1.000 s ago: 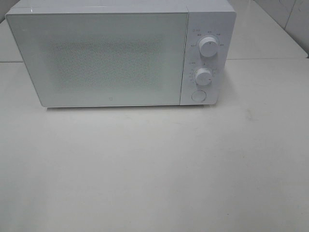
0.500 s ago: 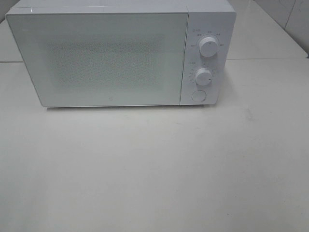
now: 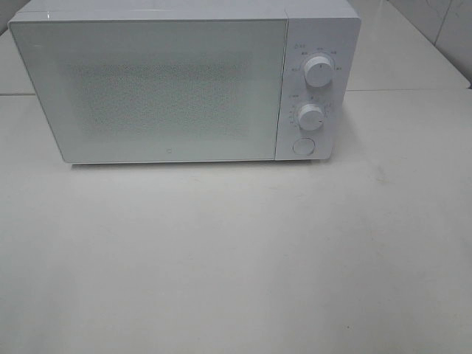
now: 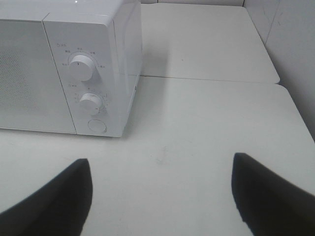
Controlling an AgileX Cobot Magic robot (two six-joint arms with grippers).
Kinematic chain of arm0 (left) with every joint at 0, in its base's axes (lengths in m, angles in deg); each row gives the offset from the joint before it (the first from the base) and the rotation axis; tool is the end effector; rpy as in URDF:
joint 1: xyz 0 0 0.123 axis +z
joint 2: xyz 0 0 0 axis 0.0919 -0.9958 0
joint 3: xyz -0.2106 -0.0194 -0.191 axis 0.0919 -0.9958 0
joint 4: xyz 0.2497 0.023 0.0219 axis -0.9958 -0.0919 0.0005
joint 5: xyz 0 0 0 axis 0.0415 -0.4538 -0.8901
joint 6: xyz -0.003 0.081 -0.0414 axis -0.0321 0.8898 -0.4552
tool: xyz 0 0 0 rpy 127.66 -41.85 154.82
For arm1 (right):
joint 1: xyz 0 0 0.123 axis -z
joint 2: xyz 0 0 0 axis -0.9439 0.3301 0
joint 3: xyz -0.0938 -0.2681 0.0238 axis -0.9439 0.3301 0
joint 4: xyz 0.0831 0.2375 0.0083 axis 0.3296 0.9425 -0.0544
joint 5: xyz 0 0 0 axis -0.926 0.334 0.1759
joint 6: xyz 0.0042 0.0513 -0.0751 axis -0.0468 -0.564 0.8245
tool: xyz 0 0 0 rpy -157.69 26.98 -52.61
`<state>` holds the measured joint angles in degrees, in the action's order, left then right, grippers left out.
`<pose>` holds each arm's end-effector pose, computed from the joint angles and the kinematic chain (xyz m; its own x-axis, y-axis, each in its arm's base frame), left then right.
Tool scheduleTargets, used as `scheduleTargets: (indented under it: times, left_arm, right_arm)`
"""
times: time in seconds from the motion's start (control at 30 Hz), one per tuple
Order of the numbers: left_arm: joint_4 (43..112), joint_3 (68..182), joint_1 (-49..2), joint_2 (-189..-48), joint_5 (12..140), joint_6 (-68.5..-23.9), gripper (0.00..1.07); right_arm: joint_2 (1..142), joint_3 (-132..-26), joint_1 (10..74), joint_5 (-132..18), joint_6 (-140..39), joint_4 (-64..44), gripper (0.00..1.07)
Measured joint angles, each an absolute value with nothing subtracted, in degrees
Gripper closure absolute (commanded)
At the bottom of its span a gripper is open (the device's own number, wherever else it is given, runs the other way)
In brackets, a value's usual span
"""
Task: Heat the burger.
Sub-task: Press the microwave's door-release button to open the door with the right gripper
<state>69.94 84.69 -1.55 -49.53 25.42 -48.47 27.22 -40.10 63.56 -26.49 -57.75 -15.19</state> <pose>-0.0085 -0.0104 0.2819 -0.4445 -0.0613 -0.8937 0.0176 0.9969 -0.0771 0.0883 0.0074 0.3110 -0.2937 -0.0644 -0.9537 -0.0946 0.9948 -0.0380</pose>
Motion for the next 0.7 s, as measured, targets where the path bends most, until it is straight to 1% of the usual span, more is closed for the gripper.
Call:
scheduleTargets:
  times: [0.43, 0.5, 0.53, 0.6, 0.63, 0.67, 0.7]
  left_arm:
    - [69.94, 84.69, -1.55, -49.53, 25.42, -48.47, 0.07]
    - [69.94, 84.69, -1.55, -49.53, 25.42, -48.47, 0.07]
    - [69.94, 84.69, -1.55, -49.53, 25.42, -48.47, 0.07]
    - [69.94, 84.69, -1.55, -49.53, 25.42, -48.47, 0.07]
    - [69.94, 84.69, -1.55, -49.53, 25.42, -48.47, 0.07]
    - [69.94, 84.69, -1.55, -49.53, 25.42, -48.47, 0.07]
    - [69.94, 84.69, -1.55, -49.53, 25.42, -48.47, 0.07]
  right_arm:
    - [43.21, -40.1, 63.56, -43.74, -61.7, -15.19, 0.31]
    - [47.16, -40.1, 63.56, -49.24, -62.67, -15.19, 0.31]
    - [47.16, -40.1, 63.56, -49.24, -62.67, -15.19, 0.31]
    - [51.0, -39.01, 63.56, -56.46, -62.73, -15.19, 0.31]
    - [51.0, -39.01, 63.56, -56.46, -62.73, -15.19, 0.31]
    - [53.87, -38.04, 63.56, -61.79, -62.73, -15.19, 0.31]
    - [53.87, -38.04, 63.56, -61.79, -62.73, -15.19, 0.31]
